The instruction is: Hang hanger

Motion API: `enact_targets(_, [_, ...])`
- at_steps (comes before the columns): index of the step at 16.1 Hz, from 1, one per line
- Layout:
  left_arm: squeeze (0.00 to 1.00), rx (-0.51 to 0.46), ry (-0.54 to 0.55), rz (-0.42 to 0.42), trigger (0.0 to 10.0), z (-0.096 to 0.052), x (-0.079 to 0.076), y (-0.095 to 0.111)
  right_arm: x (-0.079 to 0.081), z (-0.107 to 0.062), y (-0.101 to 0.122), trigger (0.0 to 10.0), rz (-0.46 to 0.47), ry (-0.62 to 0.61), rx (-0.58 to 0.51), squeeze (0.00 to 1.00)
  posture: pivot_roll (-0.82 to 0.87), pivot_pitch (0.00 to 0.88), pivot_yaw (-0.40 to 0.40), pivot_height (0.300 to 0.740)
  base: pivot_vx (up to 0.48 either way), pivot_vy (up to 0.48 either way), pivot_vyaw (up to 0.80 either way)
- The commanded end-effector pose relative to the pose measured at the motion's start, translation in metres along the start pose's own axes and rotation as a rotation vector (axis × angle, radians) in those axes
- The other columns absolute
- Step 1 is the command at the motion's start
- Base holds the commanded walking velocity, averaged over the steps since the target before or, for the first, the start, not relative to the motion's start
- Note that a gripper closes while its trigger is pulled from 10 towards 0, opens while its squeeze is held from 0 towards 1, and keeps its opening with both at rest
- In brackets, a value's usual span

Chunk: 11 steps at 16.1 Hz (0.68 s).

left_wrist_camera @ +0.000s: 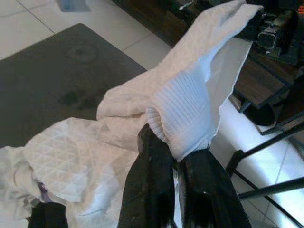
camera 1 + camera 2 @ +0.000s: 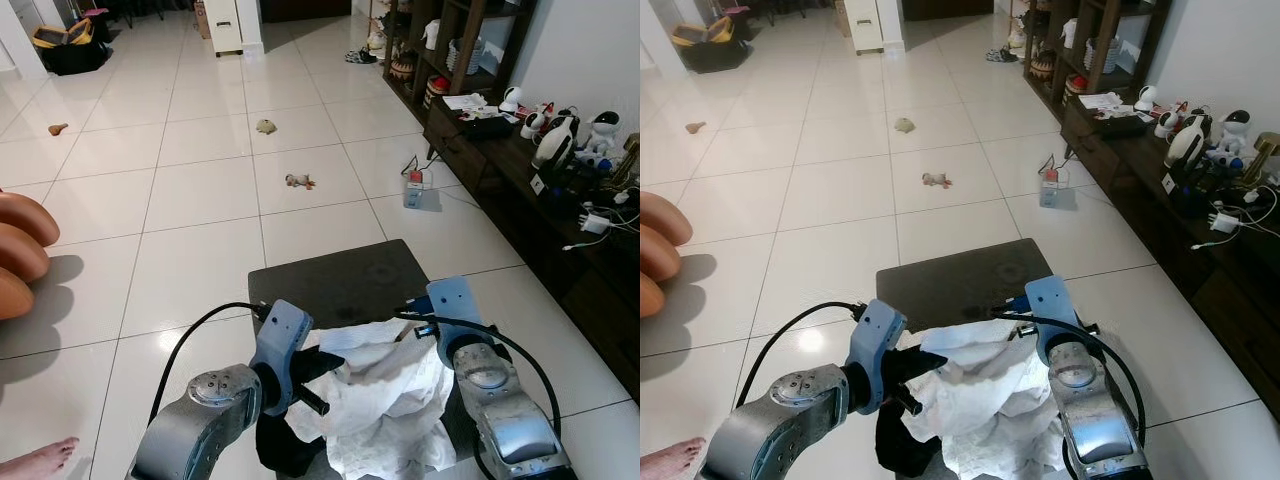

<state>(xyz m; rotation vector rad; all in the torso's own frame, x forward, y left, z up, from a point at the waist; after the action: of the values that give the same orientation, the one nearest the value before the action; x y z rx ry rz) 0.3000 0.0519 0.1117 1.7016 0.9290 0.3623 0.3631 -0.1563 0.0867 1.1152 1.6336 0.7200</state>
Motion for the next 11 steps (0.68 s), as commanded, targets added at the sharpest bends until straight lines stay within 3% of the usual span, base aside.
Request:
enact_targets(1, [0.00, 0.014, 0.048, 0.018, 0.0, -0.003, 0.008, -0.006, -0.001, -0.003, 0.008, 0.0, 0.012, 0.001, -0.042, 0.00, 0.02, 0.131, -0.015, 0.740, 0.000, 0.000, 0.00])
enact_targets(5, [0.00, 0.029, 0.118, 0.068, 0.0, -0.009, 0.020, -0.012, 0.005, -0.004, 0.010, 0.0, 0.140, 0.038, -0.045, 0.00, 0.03, 0.133, -0.014, 0.740, 0.000, 0.000, 0.00])
enact_targets(11, [0.00, 0.003, 0.184, 0.100, 0.0, -0.014, 0.028, -0.012, 0.001, -0.005, 0.008, 0.0, 0.164, 0.010, -0.043, 0.00, 0.03, 0.132, -0.013, 0.740, 0.000, 0.000, 0.00])
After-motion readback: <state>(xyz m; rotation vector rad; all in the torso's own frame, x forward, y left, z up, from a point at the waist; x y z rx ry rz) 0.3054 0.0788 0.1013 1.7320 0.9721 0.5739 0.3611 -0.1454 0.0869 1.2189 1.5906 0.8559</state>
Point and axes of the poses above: a point about 5 cm out from each wrist's last joint towards the gripper, its own z axis pointing out of the wrist towards the gripper, its own y axis along the axis of the wrist's last joint, x = y × z, the point moved 6 cm from there along z, pointing out of the wrist towards the gripper, and after that the axes turned 4 degrees about -z, right-handed, at the moved point
